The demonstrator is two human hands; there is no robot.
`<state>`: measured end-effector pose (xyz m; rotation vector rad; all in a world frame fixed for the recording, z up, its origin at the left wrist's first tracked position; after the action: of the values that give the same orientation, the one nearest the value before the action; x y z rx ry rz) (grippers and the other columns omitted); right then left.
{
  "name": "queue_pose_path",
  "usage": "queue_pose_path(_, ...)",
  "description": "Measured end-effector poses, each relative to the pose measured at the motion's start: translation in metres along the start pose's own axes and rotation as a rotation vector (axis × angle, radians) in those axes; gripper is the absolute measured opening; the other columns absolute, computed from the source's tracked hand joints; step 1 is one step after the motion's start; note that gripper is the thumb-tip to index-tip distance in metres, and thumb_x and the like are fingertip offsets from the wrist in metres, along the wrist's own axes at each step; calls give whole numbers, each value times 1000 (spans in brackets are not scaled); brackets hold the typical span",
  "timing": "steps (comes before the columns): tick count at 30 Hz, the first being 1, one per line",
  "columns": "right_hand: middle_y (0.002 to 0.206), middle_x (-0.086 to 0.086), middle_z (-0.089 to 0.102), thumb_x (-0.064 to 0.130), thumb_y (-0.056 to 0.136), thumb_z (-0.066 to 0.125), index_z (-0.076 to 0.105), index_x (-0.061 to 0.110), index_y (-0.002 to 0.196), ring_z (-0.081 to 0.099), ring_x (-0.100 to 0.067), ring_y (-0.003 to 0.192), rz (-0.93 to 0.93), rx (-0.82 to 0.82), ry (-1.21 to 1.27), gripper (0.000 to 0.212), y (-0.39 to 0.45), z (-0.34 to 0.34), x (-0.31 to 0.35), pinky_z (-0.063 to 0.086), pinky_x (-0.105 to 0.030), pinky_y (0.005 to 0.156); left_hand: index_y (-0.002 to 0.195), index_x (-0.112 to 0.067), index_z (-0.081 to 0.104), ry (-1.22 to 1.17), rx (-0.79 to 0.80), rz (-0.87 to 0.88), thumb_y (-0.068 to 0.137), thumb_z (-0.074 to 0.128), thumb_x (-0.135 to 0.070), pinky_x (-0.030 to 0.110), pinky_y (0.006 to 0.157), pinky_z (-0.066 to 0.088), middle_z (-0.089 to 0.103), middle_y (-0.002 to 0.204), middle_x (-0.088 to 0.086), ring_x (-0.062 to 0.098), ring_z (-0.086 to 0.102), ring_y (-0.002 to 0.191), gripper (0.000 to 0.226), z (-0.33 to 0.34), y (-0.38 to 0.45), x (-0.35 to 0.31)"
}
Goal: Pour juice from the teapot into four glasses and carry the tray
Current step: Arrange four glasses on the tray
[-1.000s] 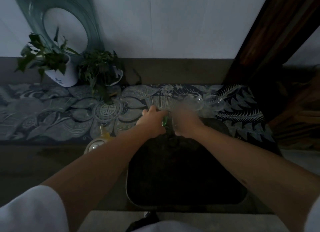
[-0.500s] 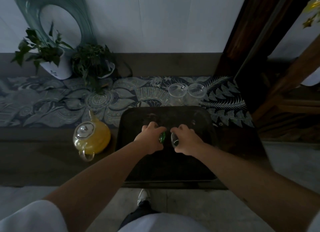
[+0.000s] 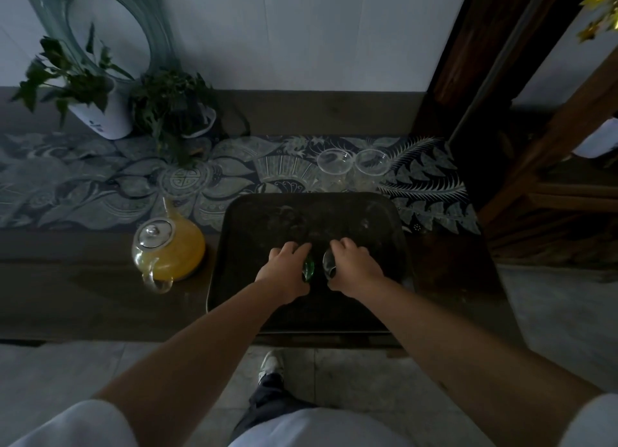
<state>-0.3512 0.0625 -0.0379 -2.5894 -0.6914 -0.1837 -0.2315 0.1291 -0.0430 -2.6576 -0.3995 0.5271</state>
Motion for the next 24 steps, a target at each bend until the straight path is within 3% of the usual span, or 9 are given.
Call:
queue_pose_path(3,139,-6,39,34,68,79,35,21,135,46,-37,116,1,13,-53,82,1,-1,1,49,-44,83,156,-25,21,-16,-8,-5,78,80,-29,45,109,41,24,158,-1,33,27,143,98,1,1,1)
queue_pose_path(10,122,-6,49,40,64,79,44,19,121,58,-33,103,40,-48,-61,71,-7,-9,1,49,-40,71,156,-26,21,-11,5,9,78,81,-31,47,111,39,22,160,0,36,26,143,99,3,2,2)
queue_pose_path(15,121,-5,49,50,66,74,41,21,123,58,-31,101,37,-83,-99,73,-12,-12,-1,44,-37,66,157,-26,19,2,17,21,76,82,-38,48,116,33,19,163,0,34,21,147,103,3,5,3)
queue_pose_path(24,137,-4,40,64,63,72,28,24,138,48,-31,116,58,-47,-123,95,-10,-5,-4,46,-42,77,157,-30,9,107,37,42,74,81,-46,50,120,26,5,168,-3,30,9,153,111,3,8,3)
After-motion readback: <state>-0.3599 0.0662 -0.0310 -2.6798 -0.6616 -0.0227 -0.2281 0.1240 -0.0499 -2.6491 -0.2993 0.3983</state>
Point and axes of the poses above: each hand's wrist, its own y-axis towards the middle knuckle, its own z-axis out of the palm, x = y × z, the point moved 9 cm from there along y, towards the middle knuckle
